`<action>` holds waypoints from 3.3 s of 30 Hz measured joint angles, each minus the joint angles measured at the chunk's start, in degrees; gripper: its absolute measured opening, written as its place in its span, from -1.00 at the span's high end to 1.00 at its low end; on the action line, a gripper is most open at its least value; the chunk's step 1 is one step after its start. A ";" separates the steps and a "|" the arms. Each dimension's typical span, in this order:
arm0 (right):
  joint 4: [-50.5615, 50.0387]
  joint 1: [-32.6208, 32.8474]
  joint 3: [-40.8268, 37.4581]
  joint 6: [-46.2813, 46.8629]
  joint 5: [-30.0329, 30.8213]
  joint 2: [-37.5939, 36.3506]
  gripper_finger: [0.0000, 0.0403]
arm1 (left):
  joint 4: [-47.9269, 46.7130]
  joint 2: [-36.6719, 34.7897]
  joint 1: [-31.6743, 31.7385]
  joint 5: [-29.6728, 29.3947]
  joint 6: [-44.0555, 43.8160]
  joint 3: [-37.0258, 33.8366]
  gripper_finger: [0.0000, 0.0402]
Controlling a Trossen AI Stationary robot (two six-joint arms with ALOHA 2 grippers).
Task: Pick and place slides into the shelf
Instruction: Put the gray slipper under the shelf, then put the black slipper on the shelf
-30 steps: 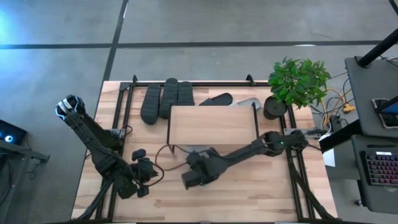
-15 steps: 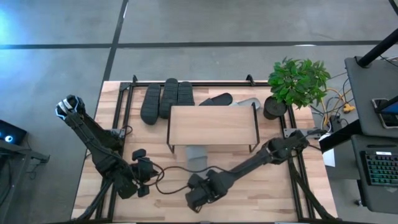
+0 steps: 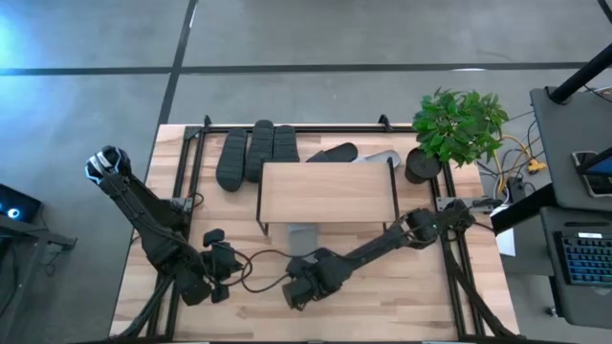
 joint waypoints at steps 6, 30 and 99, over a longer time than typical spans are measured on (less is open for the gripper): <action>1.73 -2.95 -0.51 -2.97 4.53 0.00 0.83 | 0.01 0.00 0.00 0.11 -0.04 0.00 0.91; -5.54 -4.28 6.98 -5.61 5.14 -4.25 0.83 | 0.09 0.00 0.02 -0.15 -1.17 0.03 0.91; -14.97 -47.96 1.09 -34.16 -2.67 -21.85 0.83 | -19.90 -30.78 18.63 -6.48 -17.79 -8.80 0.91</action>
